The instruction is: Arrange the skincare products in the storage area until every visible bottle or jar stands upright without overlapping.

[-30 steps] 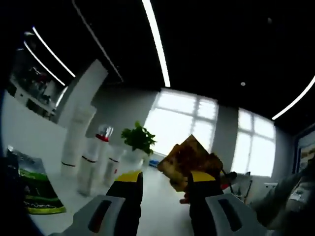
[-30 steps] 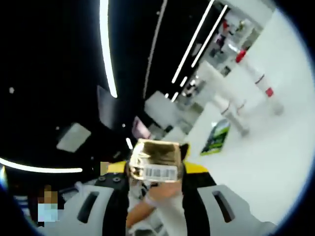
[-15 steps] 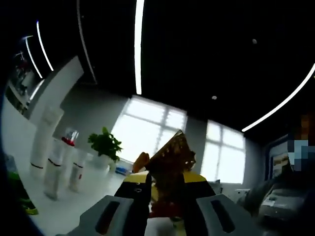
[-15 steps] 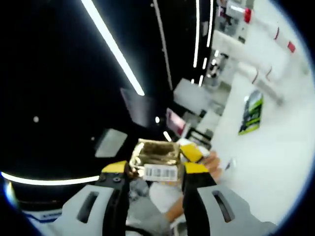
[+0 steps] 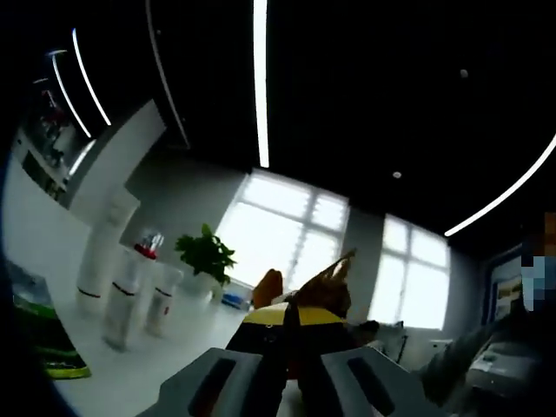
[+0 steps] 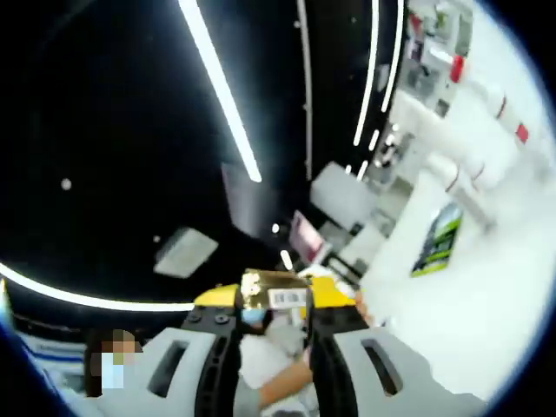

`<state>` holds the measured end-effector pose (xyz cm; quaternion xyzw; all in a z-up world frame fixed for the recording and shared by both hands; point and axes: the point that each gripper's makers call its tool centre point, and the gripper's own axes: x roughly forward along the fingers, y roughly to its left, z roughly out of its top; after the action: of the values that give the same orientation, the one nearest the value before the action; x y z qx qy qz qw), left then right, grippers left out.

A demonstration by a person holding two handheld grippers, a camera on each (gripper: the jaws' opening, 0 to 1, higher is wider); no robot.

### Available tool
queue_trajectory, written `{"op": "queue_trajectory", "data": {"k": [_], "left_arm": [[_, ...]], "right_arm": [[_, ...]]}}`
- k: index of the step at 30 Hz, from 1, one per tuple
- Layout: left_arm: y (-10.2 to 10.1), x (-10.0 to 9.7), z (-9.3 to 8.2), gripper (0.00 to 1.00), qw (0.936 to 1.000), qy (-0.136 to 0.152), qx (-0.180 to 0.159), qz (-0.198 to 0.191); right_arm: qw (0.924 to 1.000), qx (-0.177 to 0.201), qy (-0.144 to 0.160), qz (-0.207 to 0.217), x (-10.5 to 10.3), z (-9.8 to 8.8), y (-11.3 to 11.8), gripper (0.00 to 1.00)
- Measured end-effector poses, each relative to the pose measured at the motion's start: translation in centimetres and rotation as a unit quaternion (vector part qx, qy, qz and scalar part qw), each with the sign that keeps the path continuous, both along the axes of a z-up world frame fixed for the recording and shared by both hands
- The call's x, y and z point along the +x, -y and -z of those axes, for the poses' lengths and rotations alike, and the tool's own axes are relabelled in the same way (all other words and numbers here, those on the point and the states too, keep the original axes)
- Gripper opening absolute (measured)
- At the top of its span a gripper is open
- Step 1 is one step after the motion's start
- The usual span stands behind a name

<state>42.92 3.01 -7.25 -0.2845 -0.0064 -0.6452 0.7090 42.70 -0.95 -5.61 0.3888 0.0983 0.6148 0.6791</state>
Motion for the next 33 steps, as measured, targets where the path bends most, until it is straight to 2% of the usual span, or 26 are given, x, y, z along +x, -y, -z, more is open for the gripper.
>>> {"op": "queue_trajectory", "data": {"k": [2, 3, 4, 5, 7, 8, 10, 13, 15, 16, 18, 19, 21, 22, 24, 25, 26, 27, 29, 31, 33], "left_arm": [[-0.3, 0.4, 0.1, 0.0, 0.9999, -0.009, 0.002, -0.007], [-0.5, 0.8, 0.2, 0.0, 0.9995, -0.029, 0.0, -0.013], [-0.8, 1.0, 0.3, 0.0, 0.9994, -0.033, 0.0, -0.012], [-1.0, 1.1, 0.3, 0.0, 0.9991, -0.04, 0.0, -0.014], [-1.4, 1.4, 0.4, 0.0, 0.9988, -0.048, -0.002, -0.014], [-1.5, 1.4, 0.4, 0.0, 0.9985, -0.053, -0.002, -0.013], [-1.5, 1.2, 0.6, 0.0, 0.9984, -0.056, 0.011, -0.004], [-1.3, 0.4, 1.8, 0.0, 0.9968, -0.055, 0.051, 0.028], [-1.5, 0.8, 2.5, 0.0, 0.9949, -0.068, 0.069, 0.029], [-1.8, 0.9, 2.6, 0.0, 0.9944, -0.074, 0.069, 0.03], [-2.5, 1.3, 2.7, 0.0, 0.991, -0.111, 0.066, 0.034], [-2.8, 1.4, 2.5, 0.0, 0.99, -0.124, 0.057, 0.037], [-3.9, 1.8, 2.3, 0.0, 0.9834, -0.169, 0.035, 0.054], [-4.4, 2.1, 2.1, 0.0, 0.9827, -0.176, 0.02, 0.055], [-5.3, 3.2, 1.8, 0.0, 0.9821, -0.185, -0.011, 0.034], [-5.7, 3.5, 1.8, 0.0, 0.9816, -0.189, -0.017, 0.026], [-6.0, 3.9, 2.0, 0.0, 0.9812, -0.192, -0.015, 0.016], [-6.0, 3.9, 2.0, 0.0, 0.9807, -0.194, -0.019, 0.019], [-5.8, 3.9, 2.1, 0.0, 0.9801, -0.197, -0.016, 0.016], [-5.3, 4.0, 2.9, 0.0, 0.9824, -0.186, 0.018, -0.006], [-4.9, 3.8, 3.4, 0.0, 0.9828, -0.181, 0.038, -0.009]], "right_arm": [[0.9977, -0.037, 0.047, 0.033, -0.4, 0.5, -0.4, 0.35], [0.9952, -0.045, 0.067, 0.056, -0.4, 0.4, -0.4, 0.41], [0.9916, -0.039, 0.089, 0.086, -0.4, 0.0, -0.4, 0.51], [0.9897, -0.03, 0.1, 0.098, -0.4, -0.5, -0.4, 0.6], [0.989, -0.025, 0.098, 0.108, -0.5, -1.0, -0.5, 0.81], [0.9885, -0.023, 0.099, 0.111, -0.2, -1.2, -0.7, 0.88], [0.9875, -0.023, 0.106, 0.115, 0.2, -1.8, -1.2, 0.94], [0.9856, -0.045, 0.124, 0.105, 0.7, -1.8, -2.8, 0.94], [0.9839, -0.059, 0.134, 0.102, 1.7, -1.5, -4.5, 0.97], [0.984, -0.078, 0.136, 0.086, 2.1, -0.8, -5.2, 0.97], [0.9845, -0.098, 0.135, 0.054, 2.6, 0.0, -6.5, 0.9], [0.9848, -0.102, 0.133, 0.047, 2.9, 0.3, -6.8, 0.8], [0.9859, -0.12, 0.113, 0.028, 3.8, 1.4, -7.2, 0.59], [0.9868, -0.121, 0.103, 0.027, 4.4, 1.7, -7.2, 0.42], [0.9875, -0.124, 0.094, 0.028, 5.4, 2.9, -7.0, 0.19], [0.9894, -0.13, 0.06, 0.025, 5.8, 3.1, -7.0, 0.13], [0.9901, -0.113, 0.082, 0.012, 5.3, 2.1, -6.8, 0.13], [0.9901, -0.109, 0.088, 0.014, 5.3, 2.0, -6.5, 0.13], [0.9897, -0.113, 0.078, 0.038, 6.1, 2.3, -5.8, 0.13], [0.9888, -0.115, 0.085, 0.042, 6.3, 2.4, -5.6, 0.16], [0.9891, -0.11, 0.086, 0.048, 6.7, 2.4, -5.4, 0.26]]}}
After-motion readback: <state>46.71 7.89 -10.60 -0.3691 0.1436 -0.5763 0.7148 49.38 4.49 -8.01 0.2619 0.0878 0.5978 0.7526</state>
